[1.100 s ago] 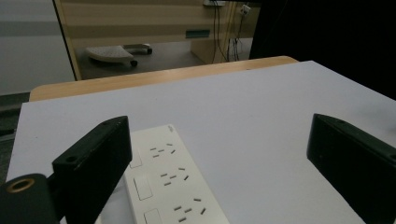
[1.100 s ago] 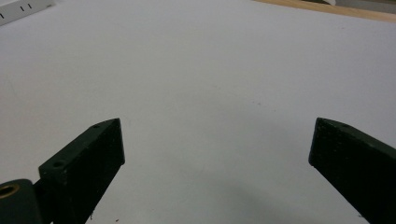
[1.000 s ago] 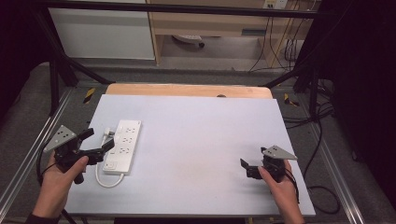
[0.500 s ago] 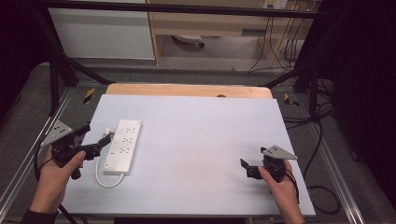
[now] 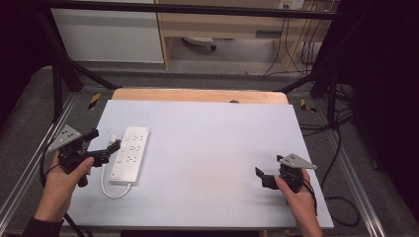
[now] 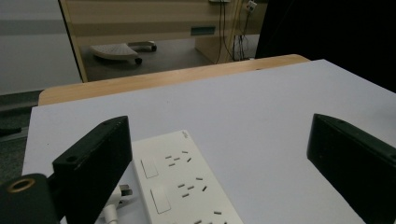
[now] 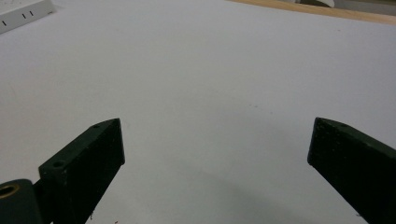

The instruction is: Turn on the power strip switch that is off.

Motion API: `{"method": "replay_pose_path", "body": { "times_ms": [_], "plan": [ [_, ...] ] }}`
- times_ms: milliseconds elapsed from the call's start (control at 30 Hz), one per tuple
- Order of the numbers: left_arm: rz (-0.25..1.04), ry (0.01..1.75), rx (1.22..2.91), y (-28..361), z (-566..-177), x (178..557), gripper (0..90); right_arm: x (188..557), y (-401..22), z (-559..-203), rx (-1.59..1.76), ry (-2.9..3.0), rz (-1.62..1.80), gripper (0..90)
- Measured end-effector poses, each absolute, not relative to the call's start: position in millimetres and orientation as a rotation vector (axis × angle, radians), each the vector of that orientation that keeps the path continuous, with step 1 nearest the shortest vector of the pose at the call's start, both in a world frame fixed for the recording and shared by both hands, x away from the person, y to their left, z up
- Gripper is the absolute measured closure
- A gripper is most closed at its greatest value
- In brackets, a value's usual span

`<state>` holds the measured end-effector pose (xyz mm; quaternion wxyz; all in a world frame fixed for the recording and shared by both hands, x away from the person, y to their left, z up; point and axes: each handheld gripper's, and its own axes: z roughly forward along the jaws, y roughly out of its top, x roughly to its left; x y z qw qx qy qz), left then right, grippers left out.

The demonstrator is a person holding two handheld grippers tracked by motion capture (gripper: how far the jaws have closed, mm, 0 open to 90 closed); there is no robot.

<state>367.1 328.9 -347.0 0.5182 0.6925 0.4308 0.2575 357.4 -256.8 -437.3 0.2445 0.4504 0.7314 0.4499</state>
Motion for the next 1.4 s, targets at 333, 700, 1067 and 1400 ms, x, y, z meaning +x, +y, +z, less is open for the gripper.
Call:
{"method": "replay_pose_path", "body": {
  "times_ms": [333,700,1067,1400],
  "plan": [
    [0.611,1.034,1.673,327,-349,373,7.2,357,-258,-437,1.231,1.995,1.224,4.3],
    [0.608,1.066,1.687,326,-354,381,8.5,358,-258,-438,1.231,1.996,1.225,4.3],
    [0.618,1.111,1.707,324,-363,391,14.6,358,-258,-438,1.232,1.999,1.218,4.2],
    [0.638,1.120,1.751,320,-371,395,20.3,358,-258,-438,1.226,2.001,1.229,4.2]
  ]
}}
